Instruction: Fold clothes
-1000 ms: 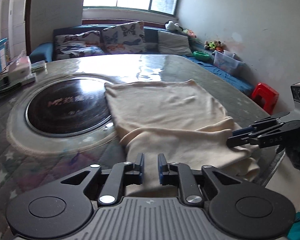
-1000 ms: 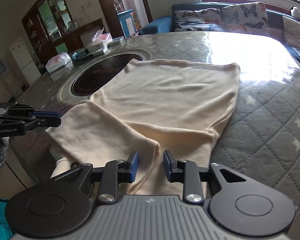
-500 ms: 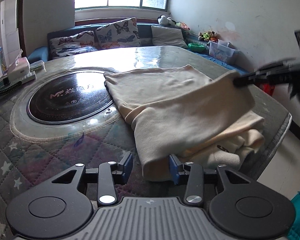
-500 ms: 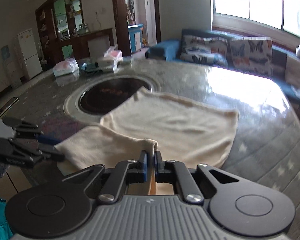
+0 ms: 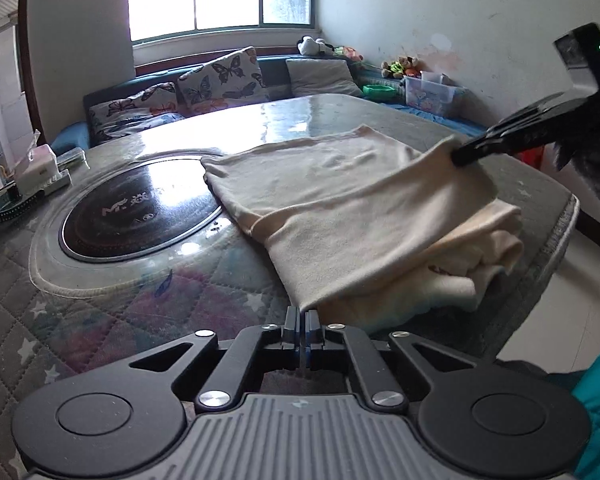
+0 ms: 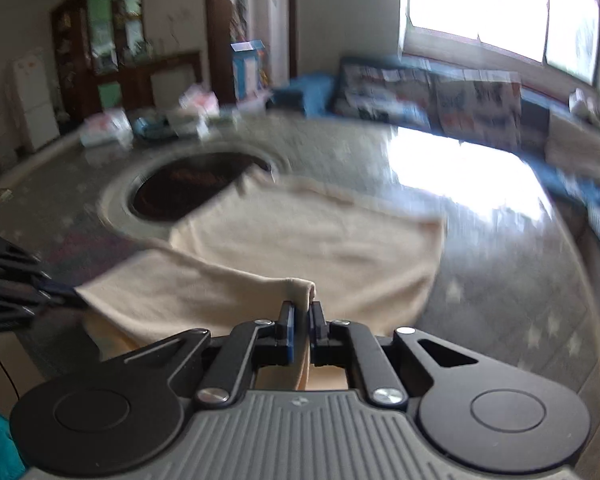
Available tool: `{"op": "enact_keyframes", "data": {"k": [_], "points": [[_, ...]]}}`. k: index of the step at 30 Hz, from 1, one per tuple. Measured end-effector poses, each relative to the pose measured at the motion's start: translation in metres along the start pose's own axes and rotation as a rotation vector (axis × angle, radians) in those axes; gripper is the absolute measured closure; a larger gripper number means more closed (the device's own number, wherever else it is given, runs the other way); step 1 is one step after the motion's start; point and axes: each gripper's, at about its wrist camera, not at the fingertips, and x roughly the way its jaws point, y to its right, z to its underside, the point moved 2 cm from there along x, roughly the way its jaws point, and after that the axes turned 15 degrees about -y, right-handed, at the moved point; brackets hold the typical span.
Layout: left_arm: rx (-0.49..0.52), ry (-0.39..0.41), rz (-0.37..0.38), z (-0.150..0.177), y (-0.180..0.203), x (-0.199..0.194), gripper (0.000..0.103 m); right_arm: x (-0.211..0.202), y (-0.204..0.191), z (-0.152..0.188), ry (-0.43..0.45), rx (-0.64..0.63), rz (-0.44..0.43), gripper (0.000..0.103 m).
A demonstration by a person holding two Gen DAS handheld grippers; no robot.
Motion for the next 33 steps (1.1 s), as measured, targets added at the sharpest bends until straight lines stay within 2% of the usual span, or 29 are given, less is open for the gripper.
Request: {"op": "enact_keyframes", "data": {"k": [4, 8, 11, 16, 20, 23, 26, 33], "points": [[0.012, -0.033, 0.031, 0.000, -0.006, -0.003, 0.098, 0.026, 0.009, 0.010, -0.055, 0.035, 0.018, 0.093], [-0.019, -0.027, 0.002, -0.009, -0.024, -0.013, 0.098, 0.020, 0.011, 0.012, -0.023, 0.031, 0.033, 0.092], [-0.050, 0.006, -0.013, -0.027, -0.031, -0.015, 0.098, 0.012, 0.002, 0.009, 0.024, -0.032, 0.068, 0.091], [-0.088, 0.041, 0.040, -0.061, -0.026, 0.004, 0.098, 0.018, -0.011, 0.005, 0.024, -0.078, 0.017, 0.091], [-0.102, 0.032, 0.065, -0.078, -0.020, 0.029, 0.098, 0.029, -0.019, 0.006, 0.001, -0.103, -0.007, 0.090], [-0.124, 0.000, 0.040, -0.079, -0.026, 0.045, 0.098, 0.036, -0.019, 0.010, -0.013, -0.104, -0.011, 0.085], [-0.155, -0.014, 0.017, -0.072, -0.038, 0.048, 0.097, 0.040, -0.017, 0.014, -0.023, -0.099, -0.016, 0.084], [-0.181, 0.012, 0.011, -0.072, -0.043, 0.031, 0.096, 0.032, -0.016, 0.010, 0.007, -0.109, -0.017, 0.083]]}}
